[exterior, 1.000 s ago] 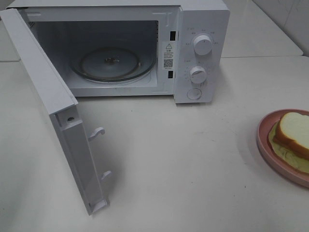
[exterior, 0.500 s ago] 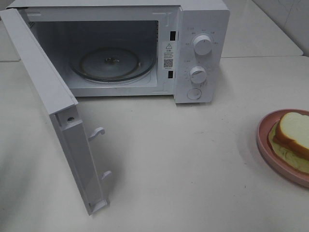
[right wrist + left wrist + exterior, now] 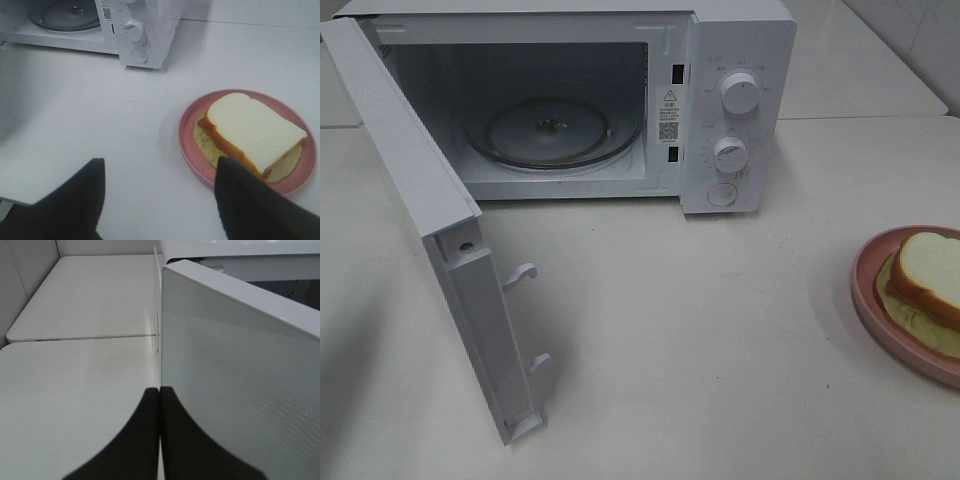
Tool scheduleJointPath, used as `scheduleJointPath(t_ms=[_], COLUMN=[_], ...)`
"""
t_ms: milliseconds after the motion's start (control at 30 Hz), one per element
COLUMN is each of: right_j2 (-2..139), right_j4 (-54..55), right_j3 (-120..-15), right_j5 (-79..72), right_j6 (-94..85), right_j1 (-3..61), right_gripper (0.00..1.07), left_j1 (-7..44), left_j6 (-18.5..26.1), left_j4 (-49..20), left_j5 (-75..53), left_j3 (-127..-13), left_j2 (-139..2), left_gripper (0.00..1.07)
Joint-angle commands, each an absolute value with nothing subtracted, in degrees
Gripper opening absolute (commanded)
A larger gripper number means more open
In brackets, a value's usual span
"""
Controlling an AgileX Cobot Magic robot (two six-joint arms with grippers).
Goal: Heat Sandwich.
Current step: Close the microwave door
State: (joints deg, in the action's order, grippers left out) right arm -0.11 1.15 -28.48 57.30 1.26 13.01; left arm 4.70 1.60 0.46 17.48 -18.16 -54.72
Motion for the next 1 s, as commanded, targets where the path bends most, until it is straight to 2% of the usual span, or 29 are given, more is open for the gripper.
scheduleJointPath(t_ms=[33,167,267,467,767,867,933,967,1000], right_j2=[-1.8,-1.8,-1.8,-1.8,-1.8,-1.8,-1.8,-1.8,-1.8], right_j4=[0.7,0.7,0.7,0.7,0.7,0.7,0.7,0.7,0.7], right_j3=[-28.4,-28.4,-28.4,-28.4,-28.4,-28.4,-28.4,-28.4,-28.4], right_j5=[57.1,57.1,57.1,57.1,57.1,57.1,57.1,57.1,57.1], right_j6=[1.1,1.1,1.1,1.0,1.0,0.9,0.9,0.9,0.9], right_j1=[12.7,12.7,12.7,12.7,12.7,12.7,12.7,12.7,12.7], right_gripper=[0.63,0.63,0.63,0.63,0.63,0.63,0.63,0.63,0.63], left_j1=[5.1,5.1,5.1,6.0,14.8,19.7,20.7,21.9,24.4], left_j6=[1.0,1.0,-1.5,-2.3,-2.2,0.9,2.5,4.5,8.7], left_j4=[0.7,0.7,0.7,3.0,1.6,-3.1,-5.2,-7.3,-11.4], left_j5=[22.0,25.3,26.7,31.6,34.8,34.8,34.8,34.8,34.9], left_j3=[-18.2,-18.2,-18.2,-18.2,-21.7,-25.1,-26.0,-26.8,-28.3], left_j2=[-57.4,-61.5,-64.6,-67.5,-74.9,-78.1,-78.7,-79.5,-81.1], left_gripper=[0.00,0.00,0.00,0.00,0.00,0.00,0.00,0.00,0.00])
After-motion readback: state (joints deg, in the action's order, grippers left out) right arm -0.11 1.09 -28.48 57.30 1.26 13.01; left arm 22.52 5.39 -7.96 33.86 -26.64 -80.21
